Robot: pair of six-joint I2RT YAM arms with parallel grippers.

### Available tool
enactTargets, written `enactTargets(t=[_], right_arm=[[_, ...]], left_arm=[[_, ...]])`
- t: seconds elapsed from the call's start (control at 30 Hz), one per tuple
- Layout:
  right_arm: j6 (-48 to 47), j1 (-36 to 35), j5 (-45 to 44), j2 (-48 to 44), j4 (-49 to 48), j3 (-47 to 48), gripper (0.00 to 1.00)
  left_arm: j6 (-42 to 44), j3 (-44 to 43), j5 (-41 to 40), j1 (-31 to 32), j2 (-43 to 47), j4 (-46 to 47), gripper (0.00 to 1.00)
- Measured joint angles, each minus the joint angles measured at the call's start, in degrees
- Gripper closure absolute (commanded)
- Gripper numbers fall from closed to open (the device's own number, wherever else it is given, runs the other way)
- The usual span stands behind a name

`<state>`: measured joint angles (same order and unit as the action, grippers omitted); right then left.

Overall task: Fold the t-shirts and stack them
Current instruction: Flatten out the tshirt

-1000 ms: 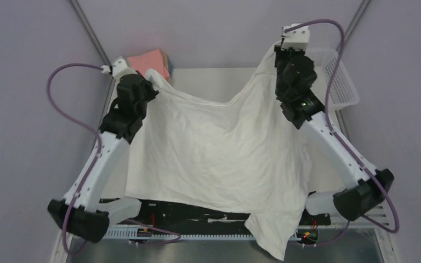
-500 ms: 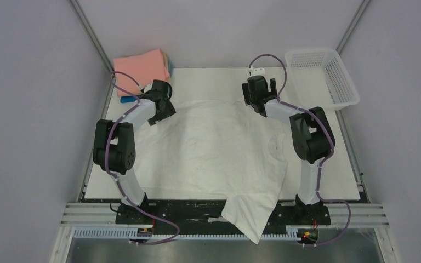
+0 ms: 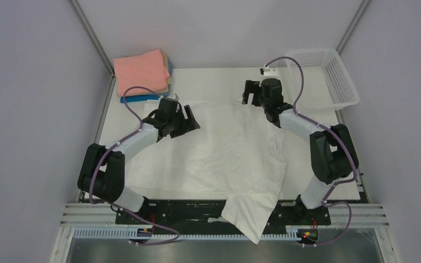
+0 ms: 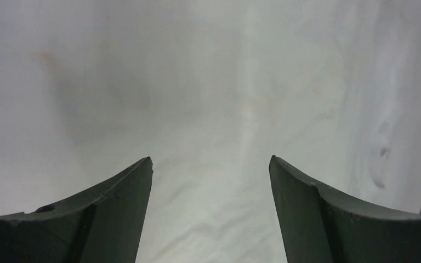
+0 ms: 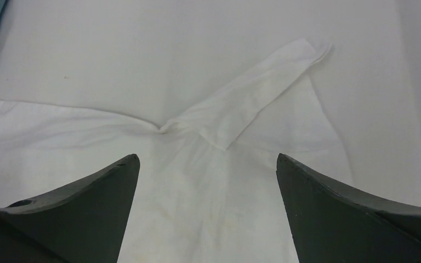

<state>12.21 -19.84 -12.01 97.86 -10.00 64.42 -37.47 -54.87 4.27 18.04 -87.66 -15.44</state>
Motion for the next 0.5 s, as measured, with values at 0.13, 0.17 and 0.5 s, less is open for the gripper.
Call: enactTargets(t=[0.13,0.17,0.5], right_arm=[[5.3,1.5,7.9,3.4,-2.1,-1.4,0.02],[6.5,1.9,10.1,4.9,-3.1,-1.4,0.02],[11.5,2.4,18.3,17.4,-4.6,2.5,0.02]], left_arm=[[0.0,4.8,6.6,9.3,1.4,7.9,0.16],[0.0,5.6,8.3,11.5,1.4,10.1,0.16],[0.9,5.9,16.0,25.5,-5.5,24.2,0.15]])
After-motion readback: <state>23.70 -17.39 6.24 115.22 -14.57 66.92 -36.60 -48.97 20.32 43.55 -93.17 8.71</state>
